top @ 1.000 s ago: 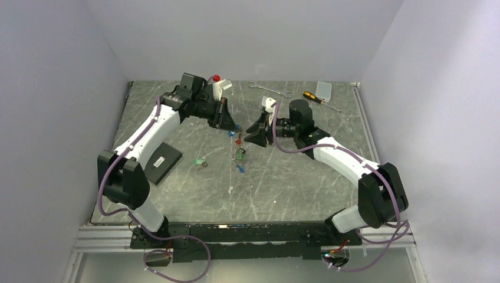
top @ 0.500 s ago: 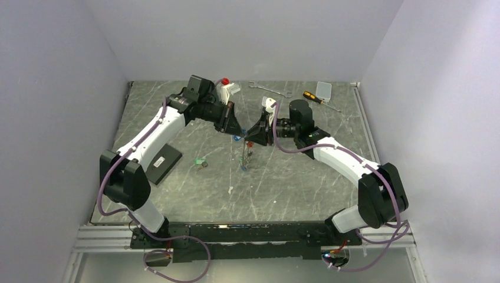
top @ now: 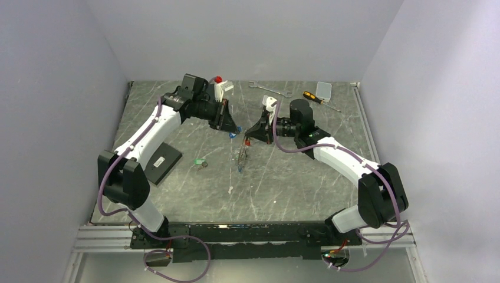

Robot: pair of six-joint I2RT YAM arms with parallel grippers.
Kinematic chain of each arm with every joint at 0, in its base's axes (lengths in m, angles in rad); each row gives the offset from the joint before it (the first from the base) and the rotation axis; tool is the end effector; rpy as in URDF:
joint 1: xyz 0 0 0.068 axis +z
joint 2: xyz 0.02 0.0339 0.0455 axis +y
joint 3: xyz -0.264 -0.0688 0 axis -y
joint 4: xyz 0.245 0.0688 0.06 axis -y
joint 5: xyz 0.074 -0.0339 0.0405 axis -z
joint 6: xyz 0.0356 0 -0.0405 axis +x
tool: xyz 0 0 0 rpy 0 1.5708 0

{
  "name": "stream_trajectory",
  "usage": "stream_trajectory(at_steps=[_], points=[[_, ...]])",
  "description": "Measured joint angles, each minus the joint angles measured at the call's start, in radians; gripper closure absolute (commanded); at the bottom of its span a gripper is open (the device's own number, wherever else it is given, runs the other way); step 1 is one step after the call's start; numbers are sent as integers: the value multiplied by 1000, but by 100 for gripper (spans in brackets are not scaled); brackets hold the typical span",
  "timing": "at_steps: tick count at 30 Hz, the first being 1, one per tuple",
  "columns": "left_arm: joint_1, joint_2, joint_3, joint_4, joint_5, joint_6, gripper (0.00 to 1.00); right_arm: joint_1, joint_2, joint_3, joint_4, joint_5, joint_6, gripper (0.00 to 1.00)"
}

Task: Remove the keys from the keyring

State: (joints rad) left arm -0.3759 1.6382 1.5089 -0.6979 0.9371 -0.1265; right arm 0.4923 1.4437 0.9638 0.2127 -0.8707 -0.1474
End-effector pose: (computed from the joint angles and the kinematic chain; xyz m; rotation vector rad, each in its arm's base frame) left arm 0.3177 -0.1562 0.3348 0.7403 2.2373 -1.3576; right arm 0.2736 0.1776 0.2899 -1.1433 1.4704 1.0341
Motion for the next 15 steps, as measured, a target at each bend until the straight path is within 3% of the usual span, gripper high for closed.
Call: stream_trajectory(at_steps=[9, 10, 12, 13, 15], points=[[3, -1, 0, 2, -2, -17, 100, 0, 0, 0, 8, 6, 0, 100], [3, -1, -1, 2, -1, -17, 100, 0, 0, 0, 8, 6, 0, 95], [3, -1, -1, 2, 2, -17, 100, 0, 0, 0, 7, 5, 0, 71], [3, -1, -1, 3, 5, -17, 100, 0, 0, 0, 7, 0, -3, 64], [4, -2, -1, 9, 8, -15, 100, 0, 0, 0, -1, -5, 0, 58]])
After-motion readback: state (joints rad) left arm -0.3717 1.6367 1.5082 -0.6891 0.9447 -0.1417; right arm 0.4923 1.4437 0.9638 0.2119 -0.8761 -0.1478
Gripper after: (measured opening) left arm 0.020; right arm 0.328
